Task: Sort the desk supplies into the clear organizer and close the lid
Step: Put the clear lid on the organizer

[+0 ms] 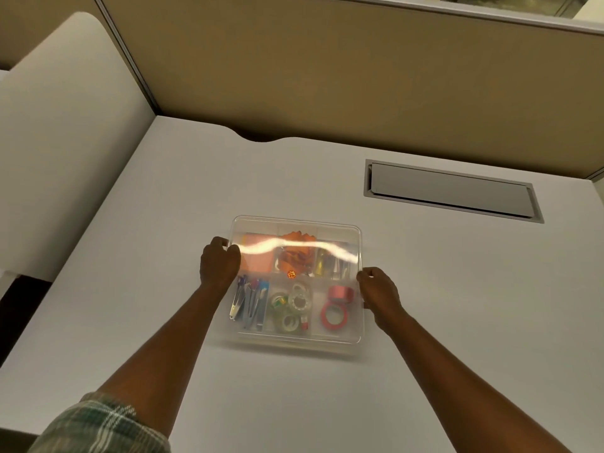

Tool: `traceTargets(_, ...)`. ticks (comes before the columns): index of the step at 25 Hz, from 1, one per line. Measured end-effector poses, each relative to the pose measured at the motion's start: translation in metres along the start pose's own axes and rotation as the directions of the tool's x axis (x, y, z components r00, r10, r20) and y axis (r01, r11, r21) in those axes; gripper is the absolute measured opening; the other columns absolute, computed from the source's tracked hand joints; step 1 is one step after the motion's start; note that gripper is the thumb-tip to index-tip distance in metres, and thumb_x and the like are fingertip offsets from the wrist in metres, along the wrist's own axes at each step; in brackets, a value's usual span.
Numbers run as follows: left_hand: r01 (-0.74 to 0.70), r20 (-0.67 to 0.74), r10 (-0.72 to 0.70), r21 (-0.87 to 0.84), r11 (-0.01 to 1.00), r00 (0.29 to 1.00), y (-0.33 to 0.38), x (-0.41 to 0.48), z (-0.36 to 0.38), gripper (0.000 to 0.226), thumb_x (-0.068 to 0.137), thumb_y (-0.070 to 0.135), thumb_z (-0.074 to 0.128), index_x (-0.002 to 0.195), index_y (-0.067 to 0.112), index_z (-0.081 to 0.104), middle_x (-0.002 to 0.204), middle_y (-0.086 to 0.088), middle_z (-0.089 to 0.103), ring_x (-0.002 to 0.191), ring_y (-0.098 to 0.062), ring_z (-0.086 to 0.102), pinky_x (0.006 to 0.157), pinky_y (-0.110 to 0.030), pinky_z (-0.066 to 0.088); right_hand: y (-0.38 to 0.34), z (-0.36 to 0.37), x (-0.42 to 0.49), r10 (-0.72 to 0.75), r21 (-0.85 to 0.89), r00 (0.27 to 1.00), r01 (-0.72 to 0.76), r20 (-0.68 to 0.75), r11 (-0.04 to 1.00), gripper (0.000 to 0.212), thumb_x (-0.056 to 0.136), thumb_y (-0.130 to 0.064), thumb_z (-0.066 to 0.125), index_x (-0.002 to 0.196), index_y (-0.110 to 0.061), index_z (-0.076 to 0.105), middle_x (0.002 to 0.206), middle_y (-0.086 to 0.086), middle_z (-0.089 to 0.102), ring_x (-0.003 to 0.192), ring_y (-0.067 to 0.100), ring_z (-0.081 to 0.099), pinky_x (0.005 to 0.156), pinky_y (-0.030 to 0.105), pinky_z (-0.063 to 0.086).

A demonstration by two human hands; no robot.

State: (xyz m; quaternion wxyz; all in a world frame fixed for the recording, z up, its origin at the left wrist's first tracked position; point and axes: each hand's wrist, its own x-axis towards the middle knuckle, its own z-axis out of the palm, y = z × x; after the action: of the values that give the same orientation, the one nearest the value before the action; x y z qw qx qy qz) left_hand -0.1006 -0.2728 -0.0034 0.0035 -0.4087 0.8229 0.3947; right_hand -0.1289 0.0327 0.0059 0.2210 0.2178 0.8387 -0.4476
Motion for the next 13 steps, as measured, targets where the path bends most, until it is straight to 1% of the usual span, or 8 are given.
traceTargets(2,0.004,0.002,-0.004,-0.030,1.000,1.000,0.011,0.009,0.003,0.040,0.095,0.032,0.049,0.127,0.007,0.055,0.129,-0.017,0.059,0.115,-0.033,0.057,0.096,-0.042,0.045,-0.015,0.002,0.010,-0.011,0.071,0.999,0.013,-0.031,0.997,0.031,0.090,-0.045,0.052,0.110,-0.023,0.064,0.104,0.000,0.066,0.094,0.024,0.063,0.089,0.046,0.056)
traceTargets(3,0.006,0.005,-0.006,-0.049,0.999,1.000,0.017,0.014,0.004,0.042,0.097,0.036,0.047,0.127,0.007,0.056,0.129,-0.017,0.059,0.116,-0.033,0.056,0.097,-0.042,0.044,-0.024,0.002,0.016,-0.019,0.103,0.999,0.023,-0.045,0.994,0.030,0.092,-0.048,0.052,0.105,-0.023,0.064,0.100,-0.002,0.064,0.093,0.024,0.061,0.087,0.044,0.055)
traceTargets(5,0.015,0.013,-0.014,-0.080,0.997,1.000,0.025,0.027,0.008,0.045,0.099,0.043,0.044,0.121,0.006,0.060,0.124,-0.015,0.062,0.116,-0.033,0.056,0.097,-0.040,0.043,-0.039,0.004,0.030,-0.028,0.166,0.997,0.039,-0.071,0.985,0.032,0.095,-0.049,0.049,0.080,-0.022,0.059,0.081,-0.002,0.058,0.080,0.022,0.055,0.075,0.039,0.048)
traceTargets(6,0.021,0.014,-0.020,-0.100,0.995,1.000,0.026,0.034,0.010,0.046,0.099,0.045,0.044,0.113,0.006,0.063,0.118,-0.015,0.064,0.112,-0.034,0.057,0.095,-0.040,0.043,-0.046,0.006,0.037,-0.018,0.201,0.996,0.035,-0.083,0.979,0.039,0.096,-0.050,0.049,0.071,-0.020,0.054,0.073,-0.002,0.053,0.073,0.021,0.050,0.070,0.037,0.043)
traceTargets(7,0.035,0.017,-0.033,-0.130,0.991,0.999,0.027,0.040,0.012,0.045,0.098,0.048,0.044,0.103,0.007,0.064,0.110,-0.014,0.066,0.108,-0.034,0.059,0.092,-0.040,0.044,-0.053,0.008,0.043,-0.004,0.227,0.995,0.027,-0.098,0.973,0.045,0.096,-0.052,0.050,0.067,-0.017,0.050,0.068,-0.001,0.050,0.069,0.020,0.046,0.068,0.036,0.040)
traceTargets(9,0.080,0.025,-0.076,-0.211,0.974,0.997,0.027,0.052,0.017,0.043,0.094,0.052,0.050,0.090,0.011,0.064,0.100,-0.010,0.066,0.100,-0.031,0.061,0.089,-0.040,0.046,-0.060,0.011,0.055,0.047,0.252,0.991,-0.013,-0.128,0.968,0.047,0.095,-0.053,0.054,0.068,-0.014,0.051,0.067,0.000,0.050,0.067,0.019,0.046,0.069,0.033,0.039)
traceTargets(11,0.127,0.053,-0.117,-0.309,0.943,0.992,0.027,0.059,0.019,0.042,0.091,0.051,0.059,0.090,0.010,0.066,0.089,-0.004,0.063,0.088,-0.027,0.059,0.079,-0.034,0.046,-0.060,0.014,0.065,0.101,0.287,0.986,-0.060,-0.130,0.956,0.041,0.093,-0.051,0.059,0.072,-0.016,0.053,0.070,-0.001,0.054,0.069,0.018,0.049,0.072,0.032,0.042)
traceTargets(13,0.159,0.076,-0.140,-0.377,0.913,0.987,0.027,0.061,0.021,0.042,0.088,0.048,0.064,0.091,0.007,0.066,0.079,-0.002,0.058,0.073,-0.021,0.052,0.069,-0.030,0.041,-0.053,0.018,0.072,0.124,0.332,0.986,-0.081,-0.112,0.940,0.040,0.091,-0.052,0.061,0.077,-0.016,0.054,0.073,-0.001,0.054,0.069,0.017,0.049,0.072,0.031,0.043)
